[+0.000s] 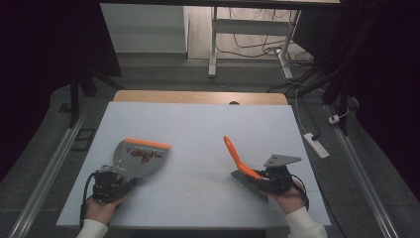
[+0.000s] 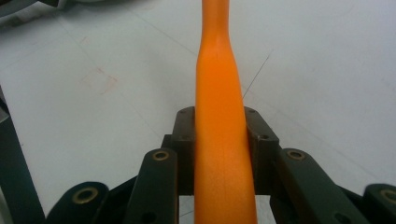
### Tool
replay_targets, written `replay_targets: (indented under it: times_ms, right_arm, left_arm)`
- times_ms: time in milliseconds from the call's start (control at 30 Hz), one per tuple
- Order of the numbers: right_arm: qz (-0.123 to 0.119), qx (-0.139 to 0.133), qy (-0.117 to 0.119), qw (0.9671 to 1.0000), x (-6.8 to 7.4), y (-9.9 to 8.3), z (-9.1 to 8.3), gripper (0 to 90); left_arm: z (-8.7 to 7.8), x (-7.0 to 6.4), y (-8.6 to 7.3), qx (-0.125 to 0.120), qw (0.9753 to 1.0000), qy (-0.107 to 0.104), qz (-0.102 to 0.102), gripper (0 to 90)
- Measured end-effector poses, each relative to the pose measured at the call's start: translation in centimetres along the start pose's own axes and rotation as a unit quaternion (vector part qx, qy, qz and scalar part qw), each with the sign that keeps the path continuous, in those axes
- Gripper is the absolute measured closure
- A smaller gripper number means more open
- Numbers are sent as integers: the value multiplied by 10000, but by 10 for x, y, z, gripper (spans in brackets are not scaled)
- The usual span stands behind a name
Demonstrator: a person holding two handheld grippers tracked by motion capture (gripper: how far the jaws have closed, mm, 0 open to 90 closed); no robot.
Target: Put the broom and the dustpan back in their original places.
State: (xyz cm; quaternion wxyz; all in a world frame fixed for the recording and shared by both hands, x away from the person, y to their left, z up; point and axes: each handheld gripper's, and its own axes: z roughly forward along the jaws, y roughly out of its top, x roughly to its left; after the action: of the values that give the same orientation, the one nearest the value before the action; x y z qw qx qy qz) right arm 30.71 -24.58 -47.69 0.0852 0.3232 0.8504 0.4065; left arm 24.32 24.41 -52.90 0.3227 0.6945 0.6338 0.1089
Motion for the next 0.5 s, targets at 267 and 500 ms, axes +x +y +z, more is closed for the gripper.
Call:
replay_targets:
  times_ms: [267,500]
  right_arm:
    - [407,157,-119,9990,-14,-6,5,696]
    - [573,249,-483,9969,-28,-11,7,634]
  left_arm:
    - [6,-1,-1,88,9999,65,-41,613]
    - [4,0,-2,16,10000,-36,-35,549]
